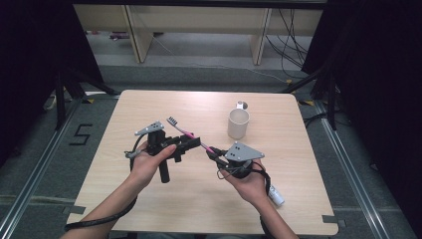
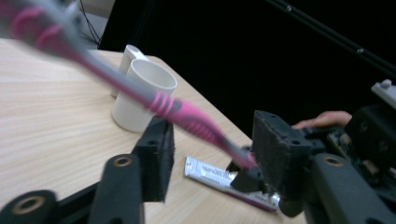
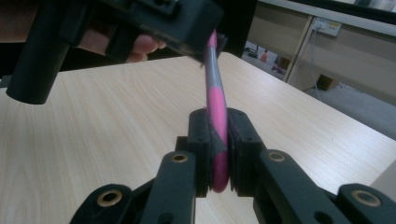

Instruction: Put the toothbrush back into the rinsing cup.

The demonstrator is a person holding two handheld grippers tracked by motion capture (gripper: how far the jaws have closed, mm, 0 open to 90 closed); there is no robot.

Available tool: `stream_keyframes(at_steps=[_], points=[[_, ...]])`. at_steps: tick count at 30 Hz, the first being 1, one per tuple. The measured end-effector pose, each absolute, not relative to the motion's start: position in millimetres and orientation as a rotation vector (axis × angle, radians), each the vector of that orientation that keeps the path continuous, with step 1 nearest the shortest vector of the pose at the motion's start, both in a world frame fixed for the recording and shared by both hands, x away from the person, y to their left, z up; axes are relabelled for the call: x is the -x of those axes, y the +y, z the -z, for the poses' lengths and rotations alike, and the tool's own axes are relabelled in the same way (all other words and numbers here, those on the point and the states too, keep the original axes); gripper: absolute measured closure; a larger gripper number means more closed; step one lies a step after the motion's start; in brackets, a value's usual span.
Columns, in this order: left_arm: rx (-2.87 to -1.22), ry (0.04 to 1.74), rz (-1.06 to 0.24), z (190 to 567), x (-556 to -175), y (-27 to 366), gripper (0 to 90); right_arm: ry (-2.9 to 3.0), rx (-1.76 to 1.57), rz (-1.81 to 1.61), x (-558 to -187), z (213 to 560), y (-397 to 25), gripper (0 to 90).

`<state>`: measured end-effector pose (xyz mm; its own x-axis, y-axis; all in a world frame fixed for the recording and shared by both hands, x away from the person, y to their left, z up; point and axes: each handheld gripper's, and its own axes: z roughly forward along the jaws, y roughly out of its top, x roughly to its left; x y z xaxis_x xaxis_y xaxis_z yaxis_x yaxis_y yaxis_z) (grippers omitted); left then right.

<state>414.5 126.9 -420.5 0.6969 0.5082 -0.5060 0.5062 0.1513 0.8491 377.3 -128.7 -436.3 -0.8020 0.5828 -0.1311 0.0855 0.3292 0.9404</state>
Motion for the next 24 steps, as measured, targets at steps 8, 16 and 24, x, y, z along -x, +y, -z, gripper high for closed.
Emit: stream_keyframes(at_steps=[8, 16, 24], points=[[-1.456, 0.82, -0.046, 414, -413, 119, 74.8, 2.171, -0.622, -1.453, -377, 442, -122, 79.8], [-1.515, 0.735, -0.102, 405, -408, 107, 80.8, 2.226, -0.617, -1.422, -378, 446, -114, 76.2], [-1.62, 0.69, -0.308, 393, -406, 106, 81.1, 2.258, -0.671, -1.399, -378, 450, -113, 61.1]])
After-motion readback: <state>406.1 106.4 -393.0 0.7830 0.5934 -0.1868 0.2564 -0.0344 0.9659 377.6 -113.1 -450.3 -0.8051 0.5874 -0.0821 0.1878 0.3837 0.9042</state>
